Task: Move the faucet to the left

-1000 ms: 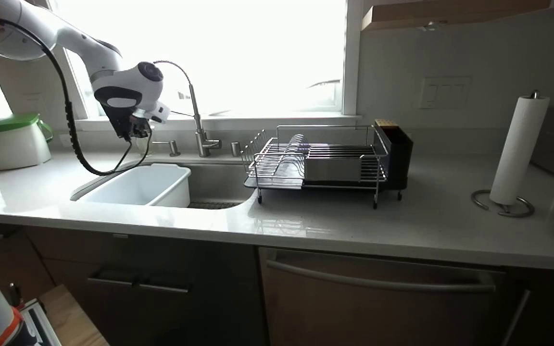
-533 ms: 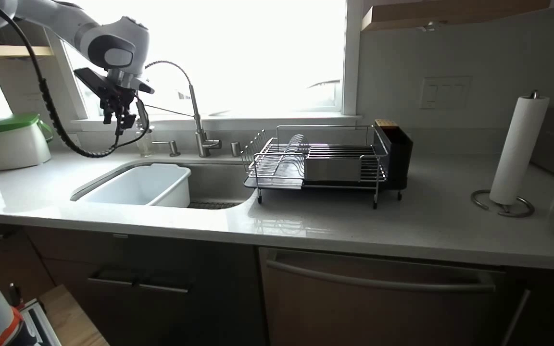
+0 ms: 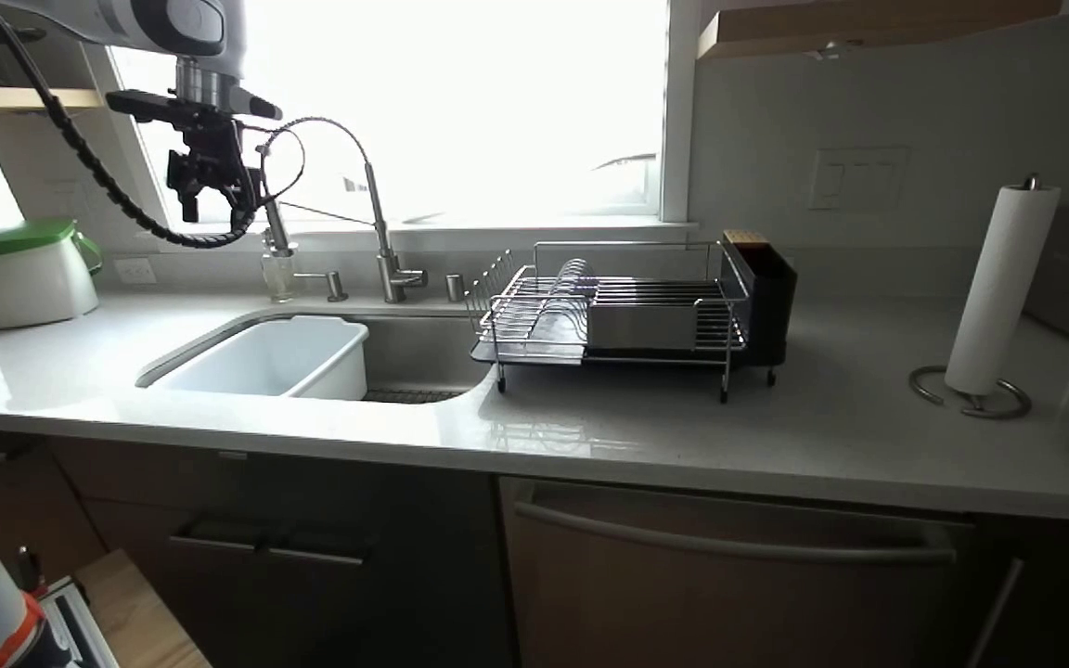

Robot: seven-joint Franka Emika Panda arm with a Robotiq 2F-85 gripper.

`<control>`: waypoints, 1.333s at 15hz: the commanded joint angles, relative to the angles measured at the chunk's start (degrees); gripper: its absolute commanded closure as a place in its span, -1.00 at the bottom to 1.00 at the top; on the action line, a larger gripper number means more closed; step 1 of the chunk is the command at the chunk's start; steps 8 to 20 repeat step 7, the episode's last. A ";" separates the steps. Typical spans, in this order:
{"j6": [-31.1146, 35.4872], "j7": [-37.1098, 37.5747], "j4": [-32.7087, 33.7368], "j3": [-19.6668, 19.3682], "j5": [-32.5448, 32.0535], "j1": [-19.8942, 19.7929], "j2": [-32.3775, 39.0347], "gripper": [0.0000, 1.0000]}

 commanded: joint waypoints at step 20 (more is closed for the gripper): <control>-0.13 0.03 0.21 0.16 0.08 -0.13 0.46 -1.00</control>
